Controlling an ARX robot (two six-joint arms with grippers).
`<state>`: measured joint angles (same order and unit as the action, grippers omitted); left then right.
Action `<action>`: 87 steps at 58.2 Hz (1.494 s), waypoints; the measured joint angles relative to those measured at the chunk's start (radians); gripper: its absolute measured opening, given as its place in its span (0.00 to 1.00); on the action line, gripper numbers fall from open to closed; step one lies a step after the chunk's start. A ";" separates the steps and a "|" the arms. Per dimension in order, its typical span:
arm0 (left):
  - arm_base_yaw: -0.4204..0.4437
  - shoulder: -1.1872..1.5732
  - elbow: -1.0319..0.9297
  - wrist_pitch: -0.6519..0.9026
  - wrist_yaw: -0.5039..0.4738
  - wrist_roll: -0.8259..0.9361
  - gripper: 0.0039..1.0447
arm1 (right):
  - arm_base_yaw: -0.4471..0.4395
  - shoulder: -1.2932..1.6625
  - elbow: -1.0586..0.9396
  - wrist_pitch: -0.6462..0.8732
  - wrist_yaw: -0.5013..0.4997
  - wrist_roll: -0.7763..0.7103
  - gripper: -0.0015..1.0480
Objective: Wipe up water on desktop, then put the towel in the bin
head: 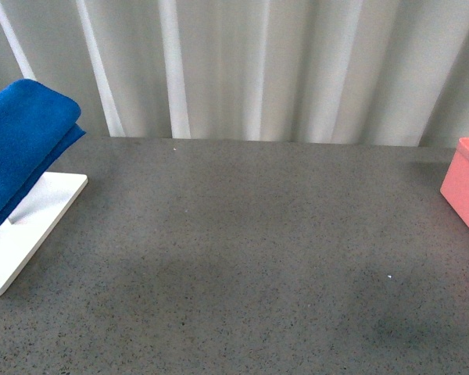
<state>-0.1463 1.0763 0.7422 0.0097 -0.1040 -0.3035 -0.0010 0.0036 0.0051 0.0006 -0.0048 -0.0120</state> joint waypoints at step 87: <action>0.211 1.036 0.704 -0.008 -0.178 0.447 0.90 | 0.000 0.000 0.000 0.000 0.000 0.000 0.93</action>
<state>0.0650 2.1120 1.4464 0.0017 -0.2817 0.1432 -0.0010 0.0036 0.0051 0.0006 -0.0048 -0.0120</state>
